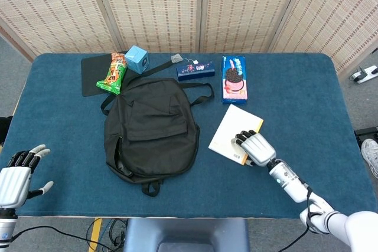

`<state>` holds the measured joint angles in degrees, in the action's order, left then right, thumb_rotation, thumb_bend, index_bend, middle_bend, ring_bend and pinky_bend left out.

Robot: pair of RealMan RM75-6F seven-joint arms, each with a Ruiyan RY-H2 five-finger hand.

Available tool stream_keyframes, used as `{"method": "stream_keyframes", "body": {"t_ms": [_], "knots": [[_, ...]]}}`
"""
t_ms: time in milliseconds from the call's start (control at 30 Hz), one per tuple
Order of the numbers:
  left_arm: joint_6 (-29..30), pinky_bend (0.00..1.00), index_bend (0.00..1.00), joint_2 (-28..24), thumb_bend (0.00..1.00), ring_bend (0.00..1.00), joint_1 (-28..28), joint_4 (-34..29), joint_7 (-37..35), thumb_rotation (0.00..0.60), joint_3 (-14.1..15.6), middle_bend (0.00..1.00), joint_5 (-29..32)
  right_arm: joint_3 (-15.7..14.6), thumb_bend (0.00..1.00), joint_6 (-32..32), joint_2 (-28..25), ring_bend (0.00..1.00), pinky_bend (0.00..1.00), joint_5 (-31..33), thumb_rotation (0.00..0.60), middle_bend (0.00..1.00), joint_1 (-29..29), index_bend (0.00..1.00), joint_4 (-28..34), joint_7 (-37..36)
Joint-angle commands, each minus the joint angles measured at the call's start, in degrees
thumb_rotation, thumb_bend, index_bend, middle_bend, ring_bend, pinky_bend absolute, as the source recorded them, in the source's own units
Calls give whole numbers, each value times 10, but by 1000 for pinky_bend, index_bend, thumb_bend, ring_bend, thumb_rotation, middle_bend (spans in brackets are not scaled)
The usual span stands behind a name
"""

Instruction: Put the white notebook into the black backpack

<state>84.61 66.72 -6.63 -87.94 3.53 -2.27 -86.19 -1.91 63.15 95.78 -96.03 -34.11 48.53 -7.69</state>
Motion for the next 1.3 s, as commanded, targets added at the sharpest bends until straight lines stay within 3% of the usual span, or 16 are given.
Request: {"method": "stream_keyframes", "body": {"t_ms": [33,267,667,1000,1133,1300], "knots": [[0,164,265,-1,122,198,0,-1,0,600,0,188,0,1,258,1,0,218,300,0,600,299,-3,294,-1,-4],[-4,164,265,1,123,198,-1,2,-2,600,0,188,2,5,266,-5,6,219,300,4,600,304,-16,297,-12,-6],[-8,164,267,3,123,199,-6,5,-8,600,-2,189,0,39,287,8,27,219,300,21,600,306,-45,297,-19,-14],[-7,173,271,10,123,204,-7,10,-15,600,-5,192,3,64,398,-4,51,219,300,46,600,349,-67,387,-21,-9],[-6,180,272,10,123,209,-7,10,-17,600,-5,194,2,69,395,-2,53,219,300,51,600,352,-72,416,-19,-10],[-7,180,272,10,123,209,-8,10,-17,600,-4,195,2,73,296,6,53,219,300,57,600,351,-72,442,-18,-11]]}}
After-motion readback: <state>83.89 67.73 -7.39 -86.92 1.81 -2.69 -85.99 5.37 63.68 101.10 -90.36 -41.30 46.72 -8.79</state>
